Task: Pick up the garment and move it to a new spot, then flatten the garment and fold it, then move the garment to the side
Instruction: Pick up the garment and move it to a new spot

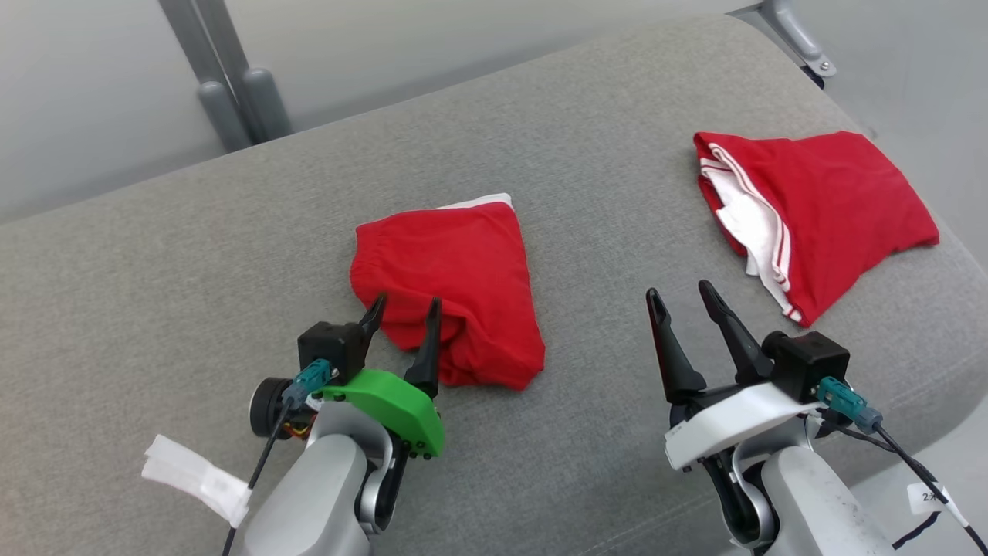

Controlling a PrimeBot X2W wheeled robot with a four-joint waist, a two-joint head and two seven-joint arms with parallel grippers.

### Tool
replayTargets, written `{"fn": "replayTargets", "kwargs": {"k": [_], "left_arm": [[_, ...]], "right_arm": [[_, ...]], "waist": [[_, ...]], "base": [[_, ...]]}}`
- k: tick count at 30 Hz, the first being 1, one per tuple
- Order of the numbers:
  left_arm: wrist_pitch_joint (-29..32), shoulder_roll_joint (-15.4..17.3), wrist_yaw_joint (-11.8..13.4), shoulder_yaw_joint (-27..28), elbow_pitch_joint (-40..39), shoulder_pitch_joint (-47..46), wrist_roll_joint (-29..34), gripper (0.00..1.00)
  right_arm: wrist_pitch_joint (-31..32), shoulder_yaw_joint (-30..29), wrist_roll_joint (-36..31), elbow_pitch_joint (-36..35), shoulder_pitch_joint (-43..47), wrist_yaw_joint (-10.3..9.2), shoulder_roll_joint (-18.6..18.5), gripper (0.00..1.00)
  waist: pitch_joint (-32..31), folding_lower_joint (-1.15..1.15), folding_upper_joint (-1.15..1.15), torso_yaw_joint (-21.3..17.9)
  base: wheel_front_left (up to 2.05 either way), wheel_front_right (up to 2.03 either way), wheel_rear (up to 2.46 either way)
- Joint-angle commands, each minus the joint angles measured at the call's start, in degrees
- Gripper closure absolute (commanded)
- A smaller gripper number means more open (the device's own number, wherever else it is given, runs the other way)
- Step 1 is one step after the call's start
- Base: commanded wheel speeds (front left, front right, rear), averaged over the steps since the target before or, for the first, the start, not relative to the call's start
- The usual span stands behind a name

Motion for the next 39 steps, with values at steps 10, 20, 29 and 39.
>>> {"fn": "replayTargets", "kwargs": {"k": [10, 20, 29, 39], "left_arm": [[0.0, 0.3, 0.3, 9.6, -3.8, 6.8, 4.0, 0.00], [0.0, 0.3, 0.8, 17.2, -9.0, 13.4, 10.4, 0.00], [0.0, 0.3, 1.6, 24.1, -11.9, 19.7, 13.6, 0.00], [0.0, 0.3, 0.4, 26.9, -12.9, 21.4, 14.6, 0.00]], "right_arm": [[-0.1, -0.7, -1.1, 0.8, 1.3, -0.05, -0.1, 0.00], [-0.1, -3.9, -2.2, 2.2, 2.7, -0.05, -0.1, 0.00], [-0.1, -4.2, -2.5, 3.1, 2.8, -0.04, -0.1, 0.00], [-0.1, -3.0, -1.9, 3.9, 2.2, -0.04, -0.1, 0.00]], "waist": [[-2.3, 0.00, 0.00, 9.0], [-2.5, 0.00, 0.00, 17.0], [-2.4, 0.00, 0.00, 20.7], [-1.4, 0.00, 0.00, 21.2]], "base": [[0.00, 0.00, 0.00], [0.00, 0.00, 0.00], [0.00, 0.00, 0.00], [0.00, 0.00, 0.00]]}}
